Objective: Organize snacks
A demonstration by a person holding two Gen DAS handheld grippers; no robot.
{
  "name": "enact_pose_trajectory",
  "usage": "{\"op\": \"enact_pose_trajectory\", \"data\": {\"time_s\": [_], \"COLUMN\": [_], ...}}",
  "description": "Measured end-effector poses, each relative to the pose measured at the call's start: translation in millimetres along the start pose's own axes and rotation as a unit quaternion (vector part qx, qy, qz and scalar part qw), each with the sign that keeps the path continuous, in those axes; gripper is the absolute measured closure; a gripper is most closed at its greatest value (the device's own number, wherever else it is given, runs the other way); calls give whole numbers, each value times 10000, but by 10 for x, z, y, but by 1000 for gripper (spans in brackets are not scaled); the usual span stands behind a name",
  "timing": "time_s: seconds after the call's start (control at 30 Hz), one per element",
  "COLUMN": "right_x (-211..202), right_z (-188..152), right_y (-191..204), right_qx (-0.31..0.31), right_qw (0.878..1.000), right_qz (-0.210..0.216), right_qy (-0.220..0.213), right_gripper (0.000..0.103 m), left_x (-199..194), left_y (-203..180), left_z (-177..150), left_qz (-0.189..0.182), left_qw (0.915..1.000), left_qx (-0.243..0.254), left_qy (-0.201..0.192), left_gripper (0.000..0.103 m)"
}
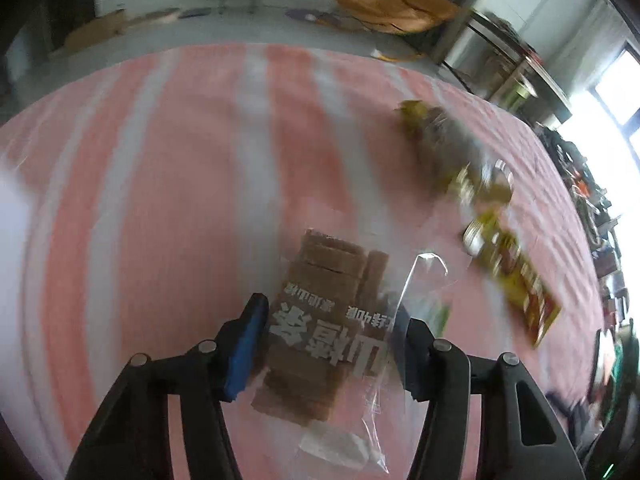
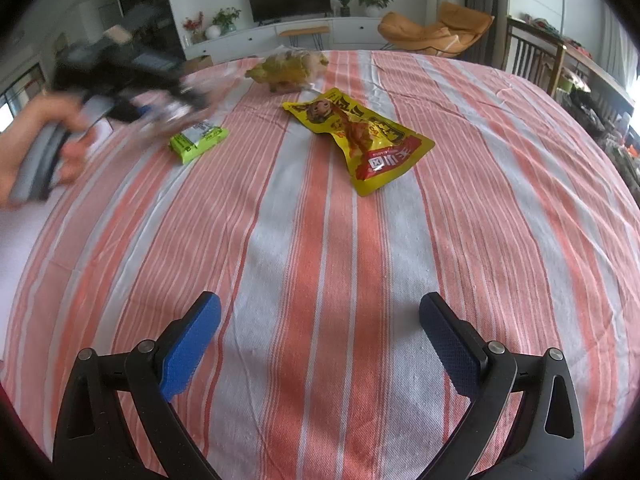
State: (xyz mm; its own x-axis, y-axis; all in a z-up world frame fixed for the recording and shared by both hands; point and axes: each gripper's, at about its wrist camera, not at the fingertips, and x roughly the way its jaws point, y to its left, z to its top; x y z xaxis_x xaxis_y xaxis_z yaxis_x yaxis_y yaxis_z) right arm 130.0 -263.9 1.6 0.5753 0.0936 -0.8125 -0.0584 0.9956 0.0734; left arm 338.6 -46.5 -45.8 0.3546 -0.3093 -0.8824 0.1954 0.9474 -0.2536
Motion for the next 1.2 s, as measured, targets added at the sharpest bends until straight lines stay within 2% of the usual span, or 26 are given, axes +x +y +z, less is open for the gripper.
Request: {"op": "enact_pose_trajectory", "data": {"time_s": [0.07,0.13,0.17,0.2,0.27,0.3,0.43,0.47,0.53,0.6,0.7,0.87,1.2], "right_x": [-1,0,2,4,5,6,4,0,-8,-19,-42,-44,36], "right_z": [-1,1,2,3,3,5,-1,-4,-11,-15,-22,-30,-3], "right_y": [-3,-2,-1,-2,1,3,22,23,11,-24,-86,-90,36], "right_qx": [6,7,8,2,-9,-16,-27,-19,18,134,317,318,-8], "right_qw": [10000,10000,10000,10000,10000,10000,9999,9999,9999,9998,9994,9994,9983], "right_qz": [8,7,7,1,-19,-32,-99,-111,-105,-145,-99,-121,-573], "right_qy": [-4,-5,-5,-2,6,11,14,7,-14,-39,-108,-101,118], "right_gripper": [2,2,2,2,2,2,3,3,3,3,3,3,3], "left_x": [-244,-469,-541,-608,-630,-608,-452,-413,-416,-417,-435,-436,-442], "left_y": [269,433,466,487,471,443,289,261,281,324,340,288,289], "left_z": [-409,-861,-1016,-1196,-1388,-1438,-1448,-1435,-1432,-1479,-1481,-1463,-1468], "left_qz": [415,681,760,797,621,548,857,958,868,829,862,883,882], "left_qw": [9983,9950,9939,9937,9963,9976,9940,9918,9899,9885,9875,9873,9873], "left_qx": [-356,-646,-691,-677,-479,-307,639,791,962,986,947,936,935], "left_qy": [-185,-354,-399,-414,-342,-295,-249,-312,-581,-798,-921,-930,-931], "left_gripper": [45,44,39,26,9,3,2,0,0,0,0,0,0]}}
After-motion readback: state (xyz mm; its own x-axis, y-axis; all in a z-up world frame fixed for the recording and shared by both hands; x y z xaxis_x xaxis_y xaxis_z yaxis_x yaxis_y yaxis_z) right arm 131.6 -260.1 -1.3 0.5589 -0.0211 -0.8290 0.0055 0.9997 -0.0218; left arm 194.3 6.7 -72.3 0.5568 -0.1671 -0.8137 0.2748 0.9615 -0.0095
